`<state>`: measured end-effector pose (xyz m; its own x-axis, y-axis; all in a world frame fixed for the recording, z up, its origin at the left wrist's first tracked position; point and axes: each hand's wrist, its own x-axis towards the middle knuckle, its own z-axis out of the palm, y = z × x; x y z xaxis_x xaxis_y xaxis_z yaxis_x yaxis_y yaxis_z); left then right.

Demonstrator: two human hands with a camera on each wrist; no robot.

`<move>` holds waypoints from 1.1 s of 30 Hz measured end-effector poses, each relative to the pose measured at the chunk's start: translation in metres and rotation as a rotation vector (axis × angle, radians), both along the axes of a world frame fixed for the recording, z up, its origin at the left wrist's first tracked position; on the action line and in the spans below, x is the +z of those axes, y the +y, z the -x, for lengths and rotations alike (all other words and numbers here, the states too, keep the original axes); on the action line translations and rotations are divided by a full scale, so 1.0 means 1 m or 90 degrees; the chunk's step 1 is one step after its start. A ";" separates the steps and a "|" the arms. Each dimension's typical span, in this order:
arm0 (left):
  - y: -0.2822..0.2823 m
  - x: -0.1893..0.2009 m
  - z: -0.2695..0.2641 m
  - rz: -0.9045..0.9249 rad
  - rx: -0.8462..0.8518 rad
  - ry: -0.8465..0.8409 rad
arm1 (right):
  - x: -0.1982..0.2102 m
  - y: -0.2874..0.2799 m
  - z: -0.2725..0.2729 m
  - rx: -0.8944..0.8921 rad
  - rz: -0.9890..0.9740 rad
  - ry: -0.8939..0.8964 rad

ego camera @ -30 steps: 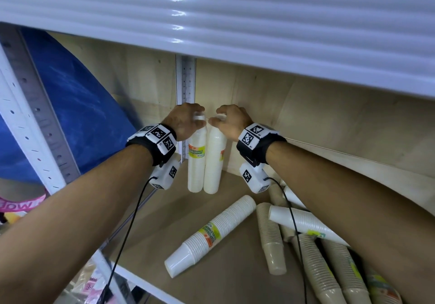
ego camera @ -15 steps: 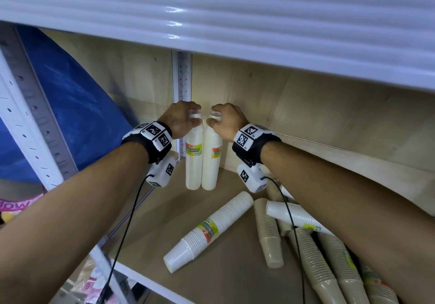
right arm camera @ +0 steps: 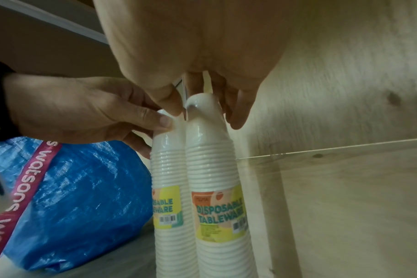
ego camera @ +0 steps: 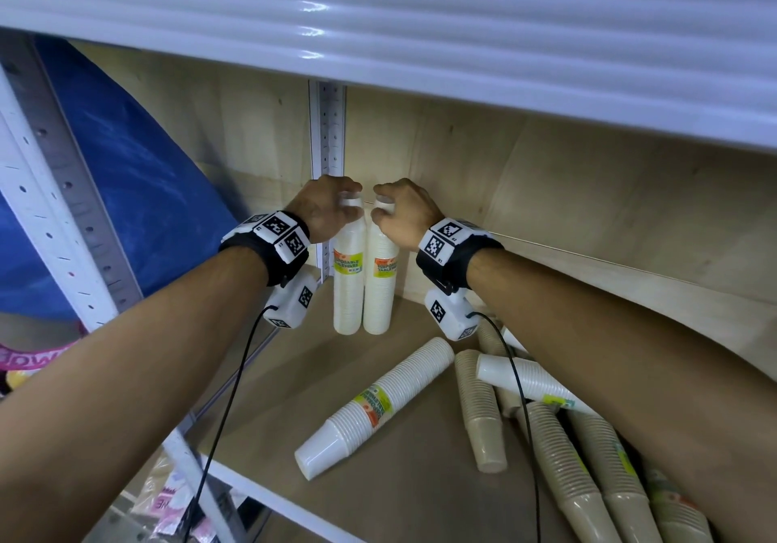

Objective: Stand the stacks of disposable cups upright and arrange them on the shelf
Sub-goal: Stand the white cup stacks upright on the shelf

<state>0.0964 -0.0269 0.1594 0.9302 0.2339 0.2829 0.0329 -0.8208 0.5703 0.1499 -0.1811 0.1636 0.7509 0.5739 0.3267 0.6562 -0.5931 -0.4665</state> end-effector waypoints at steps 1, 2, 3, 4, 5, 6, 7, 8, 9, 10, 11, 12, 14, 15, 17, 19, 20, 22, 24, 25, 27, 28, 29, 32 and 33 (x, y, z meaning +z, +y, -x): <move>0.000 0.000 0.000 0.000 -0.001 0.003 | 0.000 0.000 0.000 0.005 0.003 0.001; 0.001 0.000 0.000 0.001 -0.001 0.005 | 0.000 0.000 0.000 0.008 0.006 0.000; 0.000 0.000 0.000 -0.001 -0.002 0.005 | 0.001 0.000 0.000 0.008 0.009 -0.005; 0.000 0.000 0.000 -0.005 -0.003 0.005 | 0.000 0.000 -0.001 0.004 0.012 -0.013; 0.000 0.000 0.000 -0.007 -0.002 0.006 | 0.000 0.000 -0.002 -0.003 0.013 -0.019; 0.000 0.000 0.000 -0.010 -0.002 0.007 | -0.001 0.000 -0.003 -0.011 0.012 -0.021; -0.001 0.000 0.000 -0.015 -0.002 0.008 | -0.002 0.000 -0.004 -0.018 0.010 -0.019; -0.001 0.000 0.000 -0.021 -0.002 0.010 | -0.003 -0.001 -0.005 -0.022 0.009 -0.014; -0.001 0.000 0.000 -0.026 -0.002 0.014 | -0.003 -0.001 -0.006 -0.022 0.009 -0.007; -0.002 0.001 0.000 -0.029 -0.003 0.018 | -0.003 -0.002 -0.006 -0.020 0.006 0.002; -0.002 0.002 0.001 -0.030 -0.005 0.024 | -0.003 -0.003 -0.006 -0.019 0.004 0.013; -0.003 0.003 0.002 -0.026 -0.008 0.033 | -0.003 -0.005 -0.005 -0.018 0.003 0.021; -0.003 0.006 0.005 -0.013 -0.008 0.047 | -0.002 -0.008 -0.002 -0.017 0.007 0.025; -0.004 0.008 0.008 -0.005 -0.006 0.046 | 0.000 -0.011 0.000 -0.018 0.010 0.020; -0.005 0.011 0.016 0.003 0.003 0.030 | 0.003 -0.017 0.002 -0.020 0.019 0.006; -0.008 0.015 0.026 -0.015 0.014 0.011 | 0.007 -0.028 0.005 -0.023 0.041 -0.011; -0.010 0.016 0.032 -0.023 0.017 0.008 | 0.008 -0.034 0.006 -0.024 0.057 -0.025; -0.013 0.016 0.044 -0.014 0.018 0.020 | 0.008 -0.049 0.009 -0.022 0.090 -0.038; -0.018 0.012 0.058 0.002 0.012 0.046 | 0.003 -0.067 0.014 -0.026 0.127 -0.011; -0.021 0.009 0.065 0.007 0.009 0.067 | -0.002 -0.076 0.017 -0.032 0.156 0.015; -0.028 -0.002 0.078 0.006 0.002 0.115 | -0.015 -0.093 0.023 -0.047 0.216 0.065; -0.032 -0.009 0.085 0.002 0.001 0.142 | -0.024 -0.101 0.025 -0.052 0.243 0.085; -0.035 -0.018 0.090 -0.003 0.003 0.169 | -0.033 -0.107 0.027 -0.056 0.268 0.103; -0.046 -0.043 0.108 -0.008 -0.008 0.241 | -0.061 -0.123 0.035 -0.060 0.314 0.146; -0.050 -0.052 0.115 -0.016 -0.017 0.258 | -0.069 -0.128 0.039 -0.059 0.331 0.147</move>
